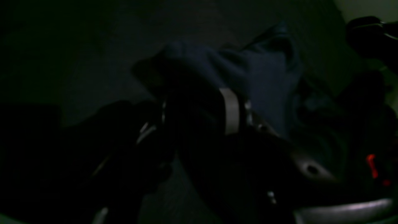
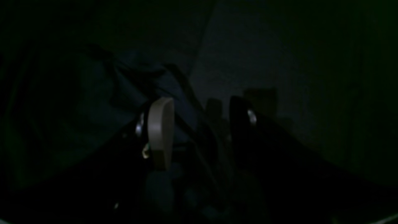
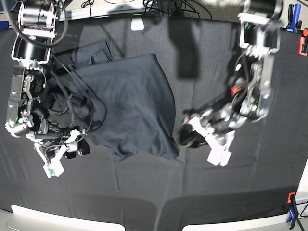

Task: Layout the t-shirt on the table in an organized manner, then fold the t-shirt properly
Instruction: 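Release the shirt with the right gripper and reach the left gripper in, then grasp the shirt's loose hem with the left gripper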

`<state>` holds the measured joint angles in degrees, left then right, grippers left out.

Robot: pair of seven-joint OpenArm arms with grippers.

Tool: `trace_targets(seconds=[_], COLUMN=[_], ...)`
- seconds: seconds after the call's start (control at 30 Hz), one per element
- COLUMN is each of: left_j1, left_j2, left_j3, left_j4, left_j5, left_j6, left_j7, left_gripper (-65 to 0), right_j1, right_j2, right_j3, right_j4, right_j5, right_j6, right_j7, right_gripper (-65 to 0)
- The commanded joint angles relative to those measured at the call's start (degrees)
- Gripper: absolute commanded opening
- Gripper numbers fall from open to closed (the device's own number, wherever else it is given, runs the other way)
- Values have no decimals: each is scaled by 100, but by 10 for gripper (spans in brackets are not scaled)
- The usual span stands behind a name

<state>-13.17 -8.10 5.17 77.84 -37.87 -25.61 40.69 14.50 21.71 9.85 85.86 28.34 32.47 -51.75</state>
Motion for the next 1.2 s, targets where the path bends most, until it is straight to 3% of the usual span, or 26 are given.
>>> trace_targets(seconds=[0.0, 0.17, 0.27, 0.37, 0.4, 0.5, 0.57, 0.73, 0.9, 0.97, 1.17], left_j1=[-170, -334, -341, -343, -350, -352, -352, -358, -636, -833, -1565], left_j2=[129, 483, 555, 555, 555, 673, 892, 1665, 1639, 1517, 765], left_j3=[-9, -9, -9, -9, -9, -9, -9, -7, 273, 264, 264], left_j4=[-2, -632, -881, -826, -776, -542, -365, -138, -57, 111, 1224], left_j5=[-55, 662, 780, 503, 247, -540, -634, -437, 245, 597, 1381], left_j6=[-57, 151, 138, -350, -455, -492, -501, -702, -695, -509, 538], left_j7=[-129, -42, -39, -39, -28, 256, 564, 1056, 1075, 1082, 1353], left_gripper=[-458, -458, -472, -635, -650, -650, -650, -650, -650, -650, -650], right_j1=[151, 149, 149, 151, 149, 151, 151, 146, 46, -39, -138], right_j2=[70, 70, 74, 87, 96, 111, 116, 125, 452, 675, 1108], right_j3=[31, 31, 31, 31, 31, 35, 44, 267, 704, 844, 1224], right_j4=[90, 90, 90, 90, 90, 90, 90, 90, 81, 79, 79], right_j5=[59, 37, 39, 37, 35, -92, -254, -570, -444, -299, 0], right_j6=[74, 79, 79, 79, 81, 83, 125, 146, 155, 164, 166], right_j7=[35, -190, -212, -210, -210, -208, -179, -188, -192, -227, -299], right_gripper=[-366, -366, -366, -366, -366, -366, -366, -366, -366, -366, -366])
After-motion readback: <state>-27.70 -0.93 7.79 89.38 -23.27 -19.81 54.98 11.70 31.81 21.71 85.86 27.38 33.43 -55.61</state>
